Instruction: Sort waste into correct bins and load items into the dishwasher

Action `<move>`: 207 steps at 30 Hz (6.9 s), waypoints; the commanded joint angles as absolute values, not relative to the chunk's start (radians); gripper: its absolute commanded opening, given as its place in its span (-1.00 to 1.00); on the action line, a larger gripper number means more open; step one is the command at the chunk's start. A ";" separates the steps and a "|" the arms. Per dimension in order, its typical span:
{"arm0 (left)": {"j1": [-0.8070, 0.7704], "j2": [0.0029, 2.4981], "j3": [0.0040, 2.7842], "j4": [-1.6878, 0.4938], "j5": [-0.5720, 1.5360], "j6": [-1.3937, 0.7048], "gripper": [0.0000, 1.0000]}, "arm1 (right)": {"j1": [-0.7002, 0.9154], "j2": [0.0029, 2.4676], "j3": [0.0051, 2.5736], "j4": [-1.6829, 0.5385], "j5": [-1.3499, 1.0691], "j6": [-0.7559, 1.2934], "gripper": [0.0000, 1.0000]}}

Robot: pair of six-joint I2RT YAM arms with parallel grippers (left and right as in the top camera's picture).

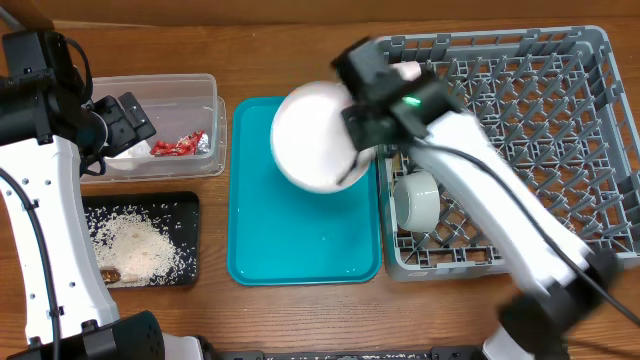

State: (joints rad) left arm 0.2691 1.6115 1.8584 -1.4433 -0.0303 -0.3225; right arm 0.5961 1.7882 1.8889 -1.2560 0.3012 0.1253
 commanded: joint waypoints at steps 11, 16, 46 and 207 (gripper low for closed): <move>0.268 1.617 1.859 -1.439 -0.027 -0.337 1.00 | 0.485 1.584 1.904 -1.308 1.151 0.093 -0.92; 0.268 1.617 1.859 -1.439 -0.027 -0.337 1.00 | 0.390 1.584 1.877 -1.319 1.150 0.055 -0.92; 0.268 1.617 1.859 -1.439 -0.027 -0.337 1.00 | 0.200 1.655 1.851 -1.310 1.095 0.215 -0.92; 0.268 1.617 1.859 -1.439 -0.027 -0.337 1.00 | 0.324 0.470 1.542 -0.834 0.164 -0.135 1.00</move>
